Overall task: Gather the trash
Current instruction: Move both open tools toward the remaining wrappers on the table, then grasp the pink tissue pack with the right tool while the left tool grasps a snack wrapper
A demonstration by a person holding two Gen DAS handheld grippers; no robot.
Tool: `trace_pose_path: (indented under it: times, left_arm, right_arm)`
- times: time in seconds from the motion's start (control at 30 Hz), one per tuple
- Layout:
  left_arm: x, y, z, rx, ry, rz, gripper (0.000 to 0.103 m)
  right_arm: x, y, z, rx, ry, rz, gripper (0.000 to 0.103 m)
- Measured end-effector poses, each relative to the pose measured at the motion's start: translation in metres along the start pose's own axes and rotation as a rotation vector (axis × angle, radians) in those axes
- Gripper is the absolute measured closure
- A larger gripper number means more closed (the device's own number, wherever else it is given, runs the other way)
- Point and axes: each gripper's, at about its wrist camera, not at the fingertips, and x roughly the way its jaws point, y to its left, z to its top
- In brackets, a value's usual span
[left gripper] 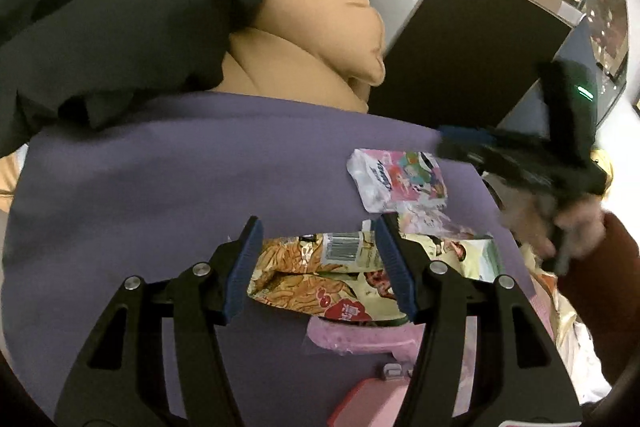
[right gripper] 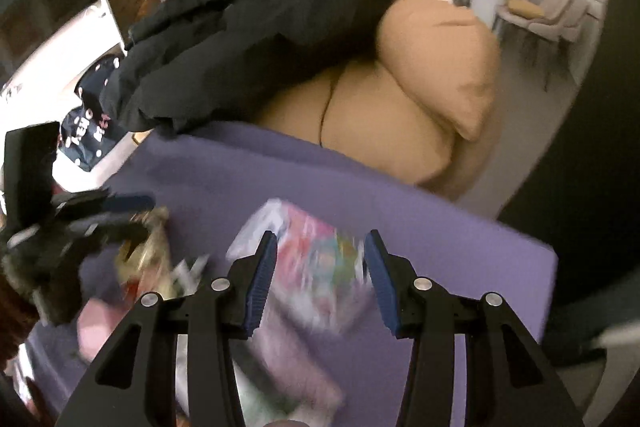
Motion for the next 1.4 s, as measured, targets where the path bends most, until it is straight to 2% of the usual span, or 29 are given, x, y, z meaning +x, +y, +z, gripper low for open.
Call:
trace_pose_path:
  times: [0.13,0.27,0.3,0.37,0.4,0.43,0.5,0.67,0.77,0.97,1.17,1.27,1.33,1.4]
  left_arm:
    - [-0.005,-0.002,-0.006,-0.011,0.03,-0.036,0.048]
    - [-0.01,-0.007,-0.015,0.013,0.009,-0.014,0.048]
    - [-0.01,-0.008,-0.018,0.016,0.004,-0.006,0.048]
    - [-0.005,-0.008,-0.022,0.005,0.01,-0.005,0.048]
    - [-0.004,-0.009,-0.023,-0.002,0.014,-0.007,0.047]
    - [-0.002,-0.009,-0.023,-0.005,0.02,-0.009,0.047]
    - [-0.003,-0.013,-0.023,0.0,0.028,-0.023,0.047]
    - [-0.019,-0.023,-0.014,0.065,0.0,-0.048,0.047]
    - [-0.023,-0.027,-0.007,0.108,-0.027,-0.023,0.047]
    - [0.012,-0.03,-0.001,0.114,0.044,0.053,0.047]
    - [0.013,-0.039,-0.011,0.065,0.074,0.046,0.047]
    - [-0.007,-0.043,-0.016,0.074,0.038,0.113,0.047]
    - [-0.019,-0.038,-0.019,0.008,0.024,0.179,0.046]
    - [-0.025,-0.029,-0.023,-0.087,0.027,0.159,0.046]
  right_arm:
    - [0.039,-0.02,0.001,0.066,0.108,0.034,0.059]
    - [0.022,-0.023,-0.024,0.077,0.103,0.044,0.061]
    - [0.018,-0.02,-0.031,0.06,0.113,0.023,0.069]
    - [0.007,-0.012,-0.044,0.007,0.135,-0.035,0.075]
    - [0.004,-0.01,-0.047,-0.007,0.146,-0.056,0.085]
    - [0.0,-0.008,-0.051,-0.013,0.155,-0.07,0.091]
    - [-0.01,-0.011,-0.057,0.013,0.152,-0.084,0.092]
    - [-0.042,-0.024,-0.066,0.076,0.088,-0.107,0.095]
    - [-0.059,-0.031,-0.078,0.106,0.053,-0.149,0.095]
    - [-0.098,-0.03,-0.108,0.168,-0.028,-0.196,0.095]
    - [-0.135,-0.015,-0.126,0.207,-0.141,-0.221,0.095]
    - [-0.146,-0.015,-0.129,0.228,-0.176,-0.219,0.095]
    - [-0.151,-0.014,-0.131,0.242,-0.186,-0.199,0.095]
    - [-0.157,-0.009,-0.136,0.231,-0.201,-0.205,0.095]
